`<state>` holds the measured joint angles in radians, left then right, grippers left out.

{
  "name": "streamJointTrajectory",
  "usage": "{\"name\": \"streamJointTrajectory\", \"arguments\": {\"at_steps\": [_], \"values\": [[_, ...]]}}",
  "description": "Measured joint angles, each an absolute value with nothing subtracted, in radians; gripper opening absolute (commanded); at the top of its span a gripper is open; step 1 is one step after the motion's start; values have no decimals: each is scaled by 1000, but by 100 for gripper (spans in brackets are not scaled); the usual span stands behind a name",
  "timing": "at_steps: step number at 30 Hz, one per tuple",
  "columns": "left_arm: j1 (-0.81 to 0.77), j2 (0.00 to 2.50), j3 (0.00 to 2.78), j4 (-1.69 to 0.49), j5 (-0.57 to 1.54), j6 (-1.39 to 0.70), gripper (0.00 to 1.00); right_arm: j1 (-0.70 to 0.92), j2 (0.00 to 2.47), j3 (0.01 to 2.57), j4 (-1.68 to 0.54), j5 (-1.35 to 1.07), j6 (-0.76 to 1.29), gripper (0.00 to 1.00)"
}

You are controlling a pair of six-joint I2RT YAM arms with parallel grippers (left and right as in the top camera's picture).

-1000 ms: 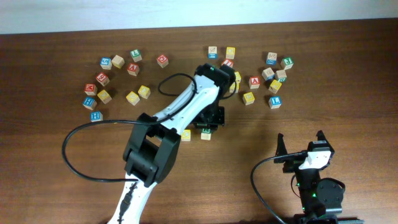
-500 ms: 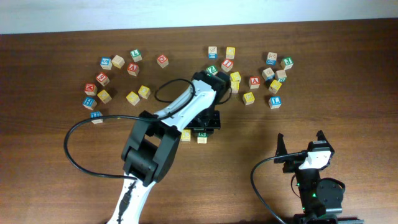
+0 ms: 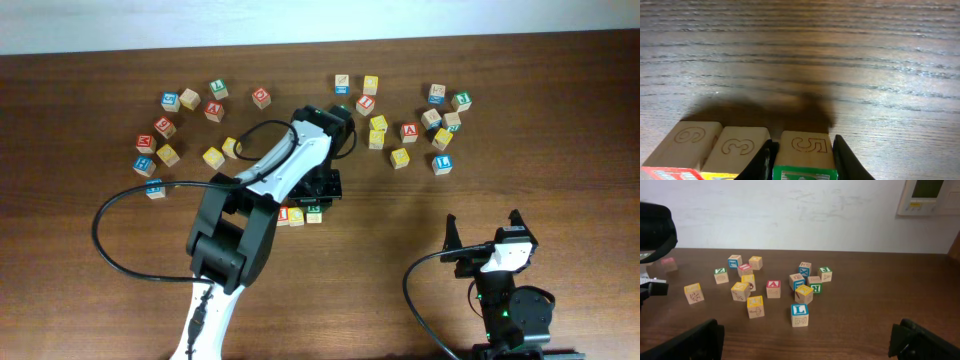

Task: Spell out ICRA
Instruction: 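Carry the green R block and set it right of the C block, then open the left gripper and retract it to the upper left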

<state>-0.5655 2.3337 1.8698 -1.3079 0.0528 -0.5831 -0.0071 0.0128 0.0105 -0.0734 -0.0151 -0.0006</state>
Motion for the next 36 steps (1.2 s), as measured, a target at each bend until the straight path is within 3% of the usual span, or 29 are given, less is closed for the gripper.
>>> {"name": "streamJointTrajectory", "arguments": {"at_steps": [4, 10, 18, 24, 26, 27, 28, 36], "values": [[-581, 2334, 1870, -1304, 56, -580, 23, -7, 13, 10, -73, -15, -1, 98], [-582, 2334, 1856, -1293, 56, -558, 36, -7, 13, 10, -73, -15, -1, 98], [-583, 2334, 1872, -1324, 63, -540, 34, -7, 13, 10, -73, -15, -1, 98], [-575, 2336, 2067, -1418, 14, -538, 38, -7, 13, 10, -73, -15, 0, 98], [-548, 2338, 2141, -1470, 6, -535, 43, -7, 13, 10, -73, -15, -1, 99], [-525, 2339, 2183, -1496, 1, -531, 77, -7, 13, 10, -73, -15, -1, 98], [-498, 2339, 2221, -1516, -1, -531, 98, -7, 13, 10, -73, -15, 0, 98], [-155, 2339, 2317, -1612, -94, -524, 99, -7, 13, 10, -73, -15, 0, 98]]}}
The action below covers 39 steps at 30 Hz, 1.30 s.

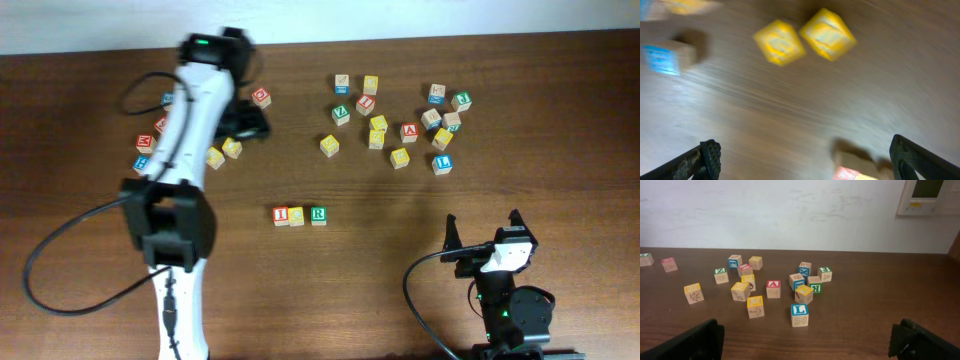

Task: Spell out ICRA
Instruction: 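Open the left gripper and retract it to the upper left, then move the right gripper over the red A block and grasp it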

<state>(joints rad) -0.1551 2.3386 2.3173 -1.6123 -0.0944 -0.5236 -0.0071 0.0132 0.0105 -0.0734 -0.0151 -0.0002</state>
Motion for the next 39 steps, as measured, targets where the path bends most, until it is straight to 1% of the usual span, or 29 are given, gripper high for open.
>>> {"name": "streamJointTrajectory", "arguments": {"at_steps": [2, 4, 9, 19, 21, 22, 23, 28, 29, 31, 33, 34, 35, 37, 39], "values": [[-94, 2339, 2317, -1612, -107, -524, 99, -7, 13, 10, -73, -15, -1, 98], [7, 2339, 2317, -1621, -113, -524, 99, -7, 13, 10, -74, -15, -1, 98], [117, 2339, 2317, -1640, -113, -524, 99, -7, 13, 10, -74, -15, 0, 98], [134, 2339, 2317, -1634, -113, -524, 99, -7, 13, 10, -72, 4, -4, 98], [134, 2339, 2317, -1634, -113, -524, 99, -7, 14, 10, -20, -5, -3, 98], [134, 2339, 2317, -1634, -113, -524, 99, -7, 14, 10, 40, -58, 14, 98], [134, 2339, 2317, -1634, -113, -524, 99, -7, 14, 10, 89, -163, 51, 98], [134, 2339, 2317, -1634, -113, -524, 99, -7, 14, 10, 195, -766, 250, 98], [134, 2339, 2317, -1634, -113, -524, 99, -7, 14, 10, 204, -827, 274, 98], [134, 2339, 2317, -1634, -113, -524, 99, -7, 14, 10, 282, -867, 336, 98], [134, 2339, 2317, -1633, -113, -524, 99, -7, 17, 10, 473, -866, 432, 98], [134, 2339, 2317, -1634, -113, -524, 99, -7, 14, 15, 636, -838, 508, 98], [134, 2339, 2317, -1633, -113, -524, 99, -7, 14, 19, 682, -793, 553, 98], [134, 2339, 2317, -1634, -113, -524, 99, -7, 18, 50, 643, -746, 566, 98], [134, 2339, 2317, -1633, -113, -524, 99, -8, 46, 157, 593, -698, 549, 98]]}}
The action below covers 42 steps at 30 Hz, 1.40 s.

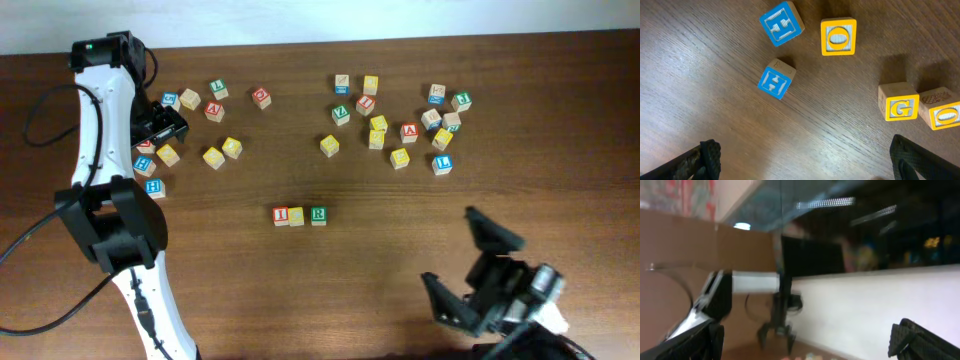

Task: Spell out ICRA
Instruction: 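Move the right gripper over the red A block and grasp it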

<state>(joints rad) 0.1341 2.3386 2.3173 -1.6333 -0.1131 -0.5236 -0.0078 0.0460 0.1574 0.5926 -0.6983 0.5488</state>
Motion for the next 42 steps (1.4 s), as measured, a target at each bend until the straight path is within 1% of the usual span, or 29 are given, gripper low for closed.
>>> {"name": "streamJointTrajectory", "arguments": {"at_steps": [3, 5, 8, 9, 11, 12, 13, 14, 16, 21, 23, 27, 32, 36, 40, 41, 42], "values": [[134, 2339, 2317, -1633, -113, -524, 99, -8, 131, 379, 480, -658, 463, 98], [134, 2339, 2317, -1633, -113, -524, 99, -8, 218, 475, 443, -650, 418, 98], [134, 2339, 2317, -1632, -113, -523, 99, -8, 407, 641, 413, -647, 363, 98], [134, 2339, 2317, -1631, -113, -524, 99, -8, 456, 690, 369, -649, 347, 98], [134, 2339, 2318, -1632, -114, -524, 99, -8, 562, 803, 236, -651, 303, 98], [134, 2339, 2318, -1632, -113, -523, 99, -8, 657, 899, 117, -652, 263, 98], [134, 2339, 2318, -1632, -113, -524, 99, -8, 704, 944, 73, -651, 247, 98], [134, 2339, 2318, -1631, -114, -524, 99, -8, 784, 1025, -71, -650, 216, 98], [134, 2339, 2319, -1631, -113, -524, 99, -8, 874, 1121, -177, -651, 196, 98], [134, 2339, 2319, -1632, -114, -524, 99, -8, 1271, 1511, -612, -606, 98, 98], [134, 2339, 2319, -1632, -113, -524, 99, -8, 1366, 1605, -741, -587, 82, 98], [134, 2339, 2319, -1631, -113, -524, 99, -8, 1484, 1657, -880, -611, 70, 98], [134, 2339, 2319, -1631, -113, -524, 99, -1, 1577, 1666, -853, -608, 75, 98], [134, 2339, 2319, -1631, -113, -524, 99, 51, 1689, 1694, -930, -426, 145, 98], [134, 2339, 2319, -1631, -113, -524, 99, 57, 1893, 1841, -1072, -295, 196, 99], [134, 2339, 2319, -1631, -113, -524, 99, 55, 1934, 1865, -1074, -278, 200, 97], [134, 2339, 2319, -1631, -113, -524, 99, 55, 1970, 1879, -1074, -260, 207, 92]]}}
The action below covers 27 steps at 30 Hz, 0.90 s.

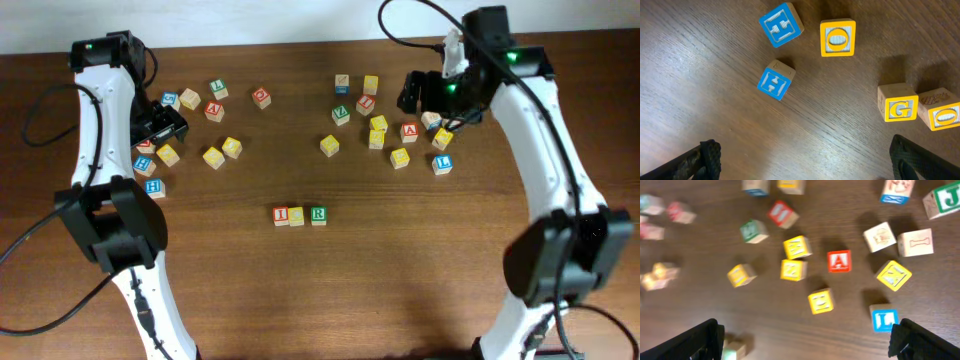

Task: Spell out ICRA
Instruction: 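Move the right gripper over the red A block and grasp it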

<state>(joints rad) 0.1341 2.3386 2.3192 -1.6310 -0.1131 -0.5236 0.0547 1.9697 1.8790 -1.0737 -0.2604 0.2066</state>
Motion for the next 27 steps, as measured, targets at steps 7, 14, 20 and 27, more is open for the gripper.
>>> {"name": "streamJointTrajectory", "arguments": {"at_steps": [7, 14, 20, 27], "values": [[134, 2339, 2319, -1631, -113, -524, 99, 55, 2045, 1882, -1035, -171, 213, 84], [134, 2339, 2319, -1631, -113, -524, 99, 104, 2107, 1884, -960, -75, 134, 80], [134, 2339, 2319, -1631, -113, -524, 99, 155, 2214, 1883, -941, 23, 96, 80], [134, 2339, 2319, -1631, -113, -524, 99, 153, 2243, 1883, -929, 38, 89, 76]]}}
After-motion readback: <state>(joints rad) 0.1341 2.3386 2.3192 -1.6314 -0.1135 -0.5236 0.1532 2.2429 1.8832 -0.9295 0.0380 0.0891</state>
